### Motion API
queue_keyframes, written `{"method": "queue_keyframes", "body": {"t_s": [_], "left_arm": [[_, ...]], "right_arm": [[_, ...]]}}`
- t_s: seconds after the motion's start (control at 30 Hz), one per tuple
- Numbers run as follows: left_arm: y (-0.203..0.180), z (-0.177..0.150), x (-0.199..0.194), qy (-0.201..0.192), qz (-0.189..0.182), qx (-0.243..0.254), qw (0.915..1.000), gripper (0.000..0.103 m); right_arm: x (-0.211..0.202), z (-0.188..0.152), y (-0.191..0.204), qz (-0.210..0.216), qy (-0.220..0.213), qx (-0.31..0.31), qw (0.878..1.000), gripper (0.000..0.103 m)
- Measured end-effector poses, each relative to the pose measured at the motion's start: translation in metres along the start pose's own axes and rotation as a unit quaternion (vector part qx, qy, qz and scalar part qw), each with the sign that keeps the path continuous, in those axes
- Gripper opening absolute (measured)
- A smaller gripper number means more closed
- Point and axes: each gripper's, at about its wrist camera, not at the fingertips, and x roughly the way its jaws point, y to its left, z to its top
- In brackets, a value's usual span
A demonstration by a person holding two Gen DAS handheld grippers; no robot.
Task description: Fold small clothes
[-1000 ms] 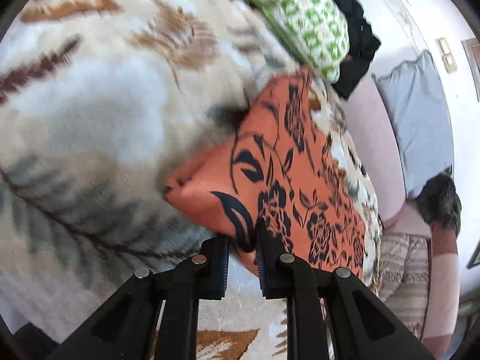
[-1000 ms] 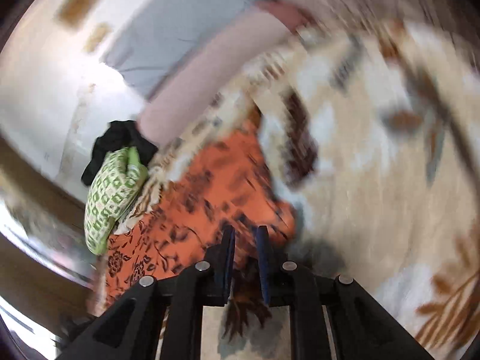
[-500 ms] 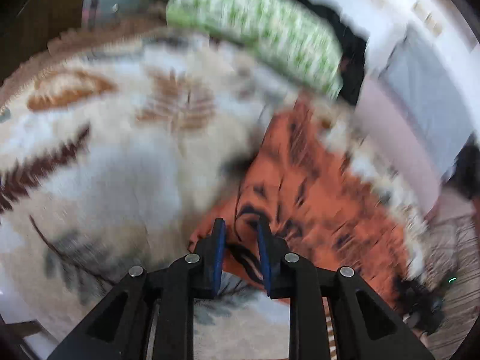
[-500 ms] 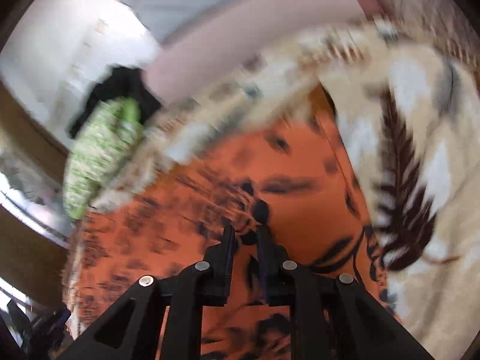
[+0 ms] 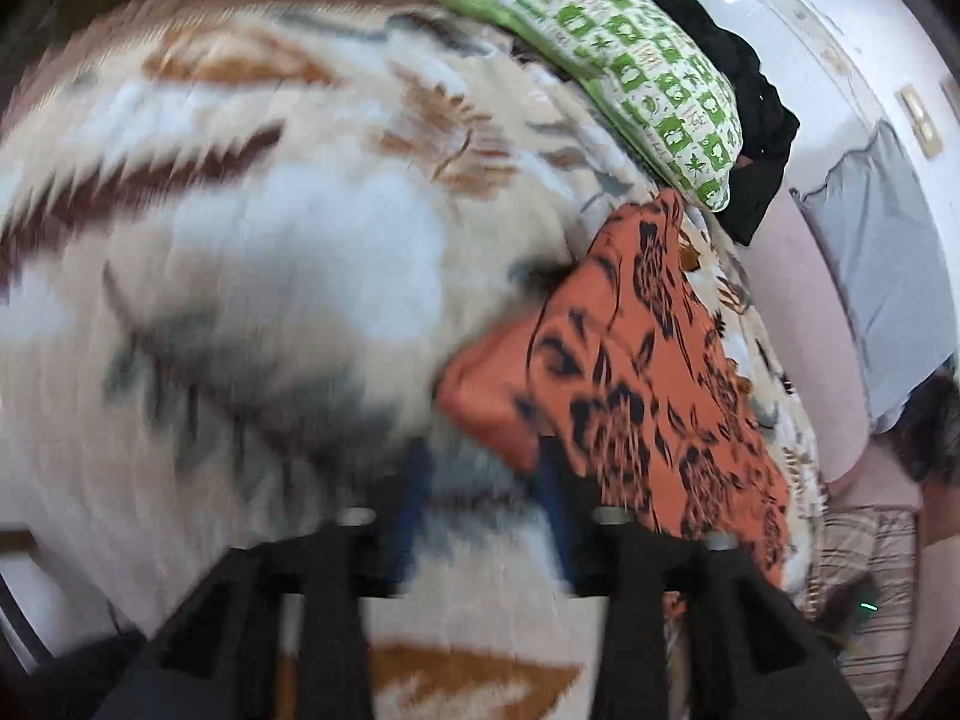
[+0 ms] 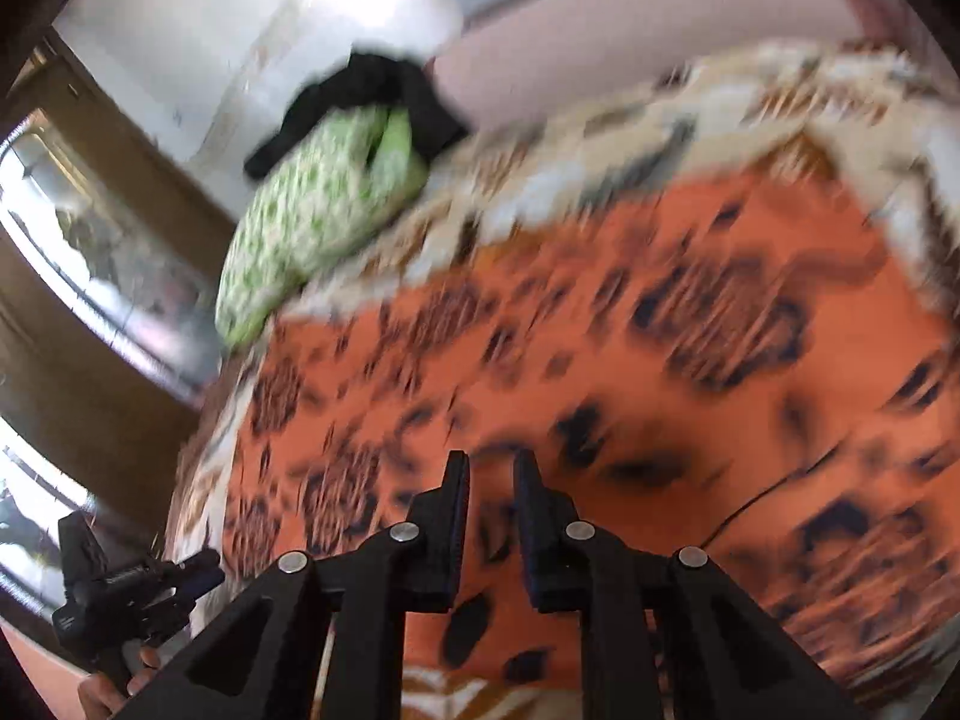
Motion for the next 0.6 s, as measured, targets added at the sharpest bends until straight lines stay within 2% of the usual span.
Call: {"method": "queue_keyframes", "body": {"t_s": [0.03, 0.1, 0.17, 0.23, 0.33, 0.47, 0.5, 0.53, 0.6], "left_arm": [[0.004, -0.005, 0.004, 0.012, -0.017, -0.017, 0.9996, 0.063], [0.001, -0.006, 0.013, 0.029, -0.043, -0.028, 0.9982, 0.063], [-0.012, -0.003, 0.018, 0.01, -0.048, -0.002, 0.9988, 0.063], [-0.02, -0.001, 0.023, 0.0, -0.051, 0.011, 0.9986, 0.063], [-0.029, 0.005, 0.045, 0.023, -0.084, -0.002, 0.9962, 0.063], [-0.038, 0.007, 0.049, 0.007, -0.088, 0.007, 0.9961, 0.062], [-0.041, 0.007, 0.05, 0.001, -0.085, 0.016, 0.9963, 0.058], [-0.044, 0.006, 0.051, -0.003, -0.079, 0.028, 0.9965, 0.045], [-0.048, 0.005, 0.052, -0.01, -0.067, 0.047, 0.9966, 0.035]], "right_arm": [[0.015, -0.006, -0.001, -0.005, 0.031, 0.007, 0.999, 0.018], [0.015, -0.01, -0.004, -0.001, 0.011, 0.012, 1.0, 0.018], [0.013, -0.008, -0.005, 0.002, 0.017, 0.022, 1.0, 0.018], [0.005, -0.007, -0.006, 0.015, -0.001, 0.03, 0.999, 0.017], [-0.006, -0.009, 0.002, 0.042, -0.023, 0.016, 0.999, 0.017], [-0.008, -0.011, 0.021, 0.077, -0.035, -0.006, 0.996, 0.017], [-0.006, -0.011, 0.025, 0.085, -0.03, -0.01, 0.996, 0.017], [-0.001, -0.012, 0.029, 0.089, -0.017, -0.015, 0.996, 0.017], [0.017, -0.017, 0.033, 0.071, 0.024, -0.023, 0.997, 0.018]]}}
